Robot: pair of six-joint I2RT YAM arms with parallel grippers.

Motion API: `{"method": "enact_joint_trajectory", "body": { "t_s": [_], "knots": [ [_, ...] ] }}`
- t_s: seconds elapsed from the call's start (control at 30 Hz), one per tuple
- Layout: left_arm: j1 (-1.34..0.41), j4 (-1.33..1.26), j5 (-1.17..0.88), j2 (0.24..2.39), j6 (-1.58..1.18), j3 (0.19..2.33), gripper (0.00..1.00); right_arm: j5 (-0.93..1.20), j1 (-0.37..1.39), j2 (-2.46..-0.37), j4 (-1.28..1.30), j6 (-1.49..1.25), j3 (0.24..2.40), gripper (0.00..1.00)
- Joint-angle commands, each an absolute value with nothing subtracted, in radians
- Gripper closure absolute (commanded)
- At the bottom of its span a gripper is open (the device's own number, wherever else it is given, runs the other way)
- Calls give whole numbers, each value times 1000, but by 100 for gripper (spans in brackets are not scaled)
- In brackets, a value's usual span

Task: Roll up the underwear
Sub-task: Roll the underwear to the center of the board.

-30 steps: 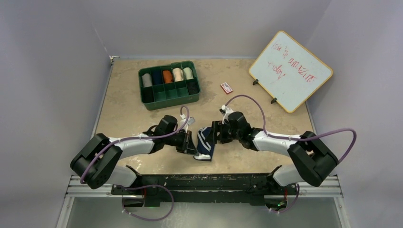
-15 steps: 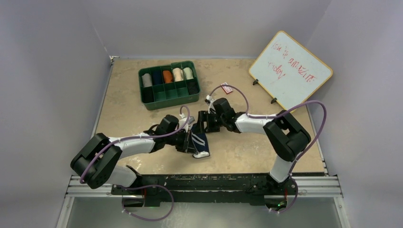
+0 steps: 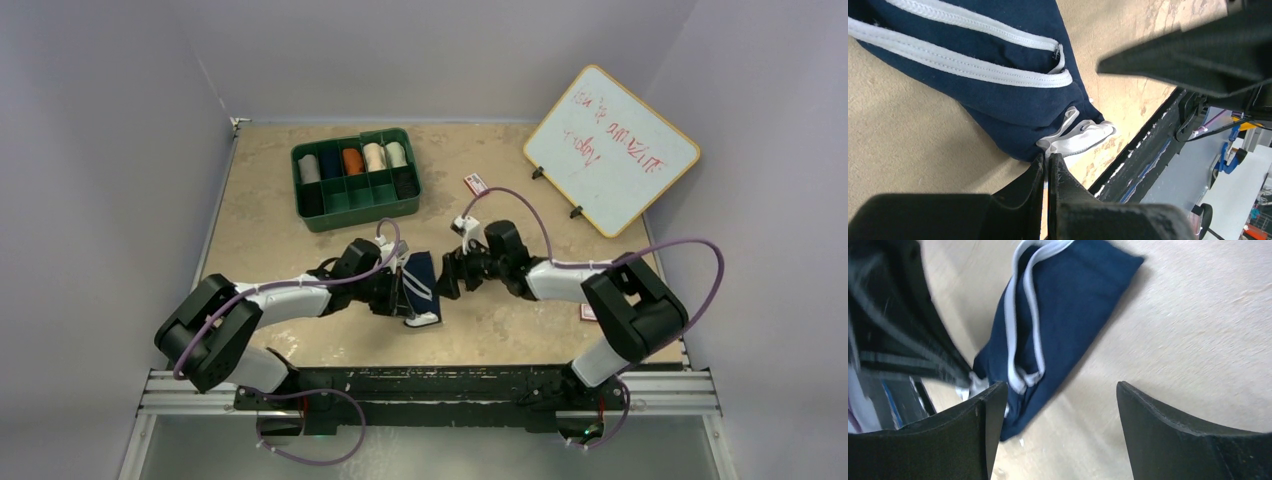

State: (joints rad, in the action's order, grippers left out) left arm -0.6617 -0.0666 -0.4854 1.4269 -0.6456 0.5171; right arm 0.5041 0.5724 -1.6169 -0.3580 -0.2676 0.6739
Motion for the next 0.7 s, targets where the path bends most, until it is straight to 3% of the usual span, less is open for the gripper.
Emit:
{"method": "enact_joint_trajectory", "body": {
  "t_s": [0.0,0.1,0.3,0.67],
  "knots": [
    [-664,-53,-460,1435,-638,554,100,656,580,-1508,-724,-62,487,18],
    [-663,-46,-465,1440,-631,560,100,805,580,-1479,-859,41,412,20],
    [-664,-29,-467,1448,-616,575,100,965,589,-1509,-887,71,414,30],
    [-663,-28,-472,1447,-617,582,100,889,717,-1566,-820,138,450,35]
  ]
}}
